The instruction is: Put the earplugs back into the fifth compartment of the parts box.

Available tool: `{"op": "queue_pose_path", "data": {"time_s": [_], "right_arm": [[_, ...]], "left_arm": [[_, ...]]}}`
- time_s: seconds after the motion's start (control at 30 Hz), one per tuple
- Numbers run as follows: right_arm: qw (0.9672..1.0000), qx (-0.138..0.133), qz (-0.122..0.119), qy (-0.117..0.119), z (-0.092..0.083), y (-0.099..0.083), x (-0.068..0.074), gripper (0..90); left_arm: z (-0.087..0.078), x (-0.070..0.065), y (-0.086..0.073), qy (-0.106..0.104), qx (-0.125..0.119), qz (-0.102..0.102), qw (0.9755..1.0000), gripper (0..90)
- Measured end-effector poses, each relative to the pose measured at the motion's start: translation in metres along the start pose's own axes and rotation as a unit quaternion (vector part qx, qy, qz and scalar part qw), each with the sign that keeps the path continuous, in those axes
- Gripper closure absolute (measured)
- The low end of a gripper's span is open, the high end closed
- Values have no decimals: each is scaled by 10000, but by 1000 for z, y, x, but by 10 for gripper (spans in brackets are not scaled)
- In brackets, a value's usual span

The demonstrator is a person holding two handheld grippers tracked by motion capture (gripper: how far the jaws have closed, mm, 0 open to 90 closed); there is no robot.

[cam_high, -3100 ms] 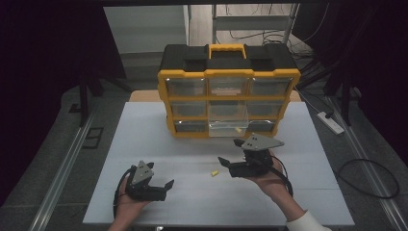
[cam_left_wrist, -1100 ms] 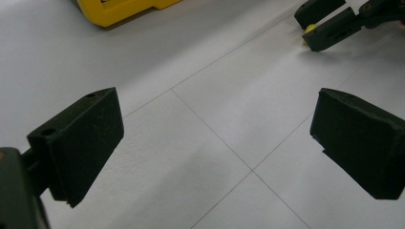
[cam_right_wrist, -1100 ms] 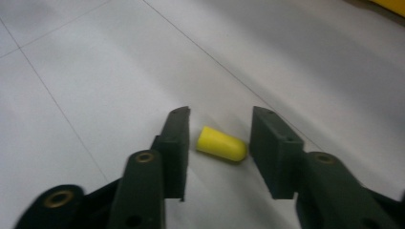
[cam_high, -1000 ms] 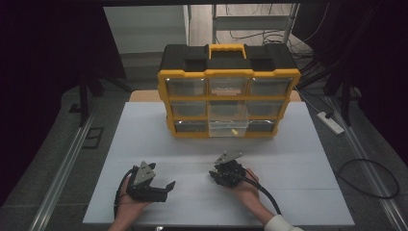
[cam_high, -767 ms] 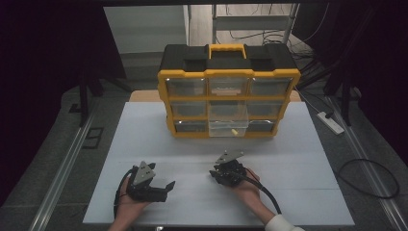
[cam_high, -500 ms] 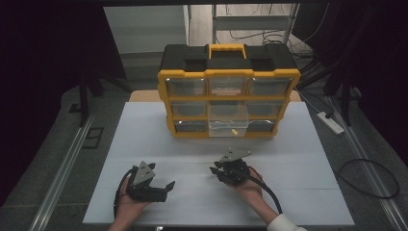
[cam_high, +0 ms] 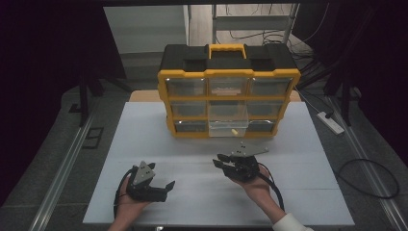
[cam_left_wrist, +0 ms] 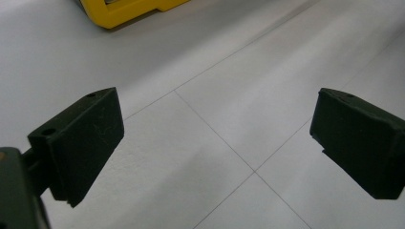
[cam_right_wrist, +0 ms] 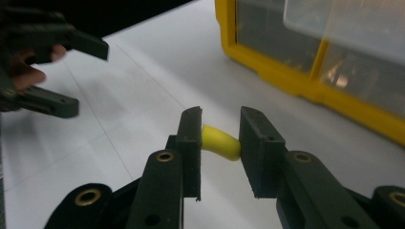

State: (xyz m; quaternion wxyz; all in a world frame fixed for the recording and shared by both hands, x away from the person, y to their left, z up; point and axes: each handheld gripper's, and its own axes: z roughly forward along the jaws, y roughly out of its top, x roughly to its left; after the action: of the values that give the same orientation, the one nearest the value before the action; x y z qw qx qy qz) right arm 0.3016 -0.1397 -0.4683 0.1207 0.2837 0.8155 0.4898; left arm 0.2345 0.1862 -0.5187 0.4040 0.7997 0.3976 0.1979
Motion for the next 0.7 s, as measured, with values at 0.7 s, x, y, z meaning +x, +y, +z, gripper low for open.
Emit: {"op": "queue_pose_path", "data": {"time_s": [0.7], "right_arm": [[9951,-966,-197,14,-52,40,0,707]], "left_arm": [[0,0,0,24,-12,-12,10000,39]]}}
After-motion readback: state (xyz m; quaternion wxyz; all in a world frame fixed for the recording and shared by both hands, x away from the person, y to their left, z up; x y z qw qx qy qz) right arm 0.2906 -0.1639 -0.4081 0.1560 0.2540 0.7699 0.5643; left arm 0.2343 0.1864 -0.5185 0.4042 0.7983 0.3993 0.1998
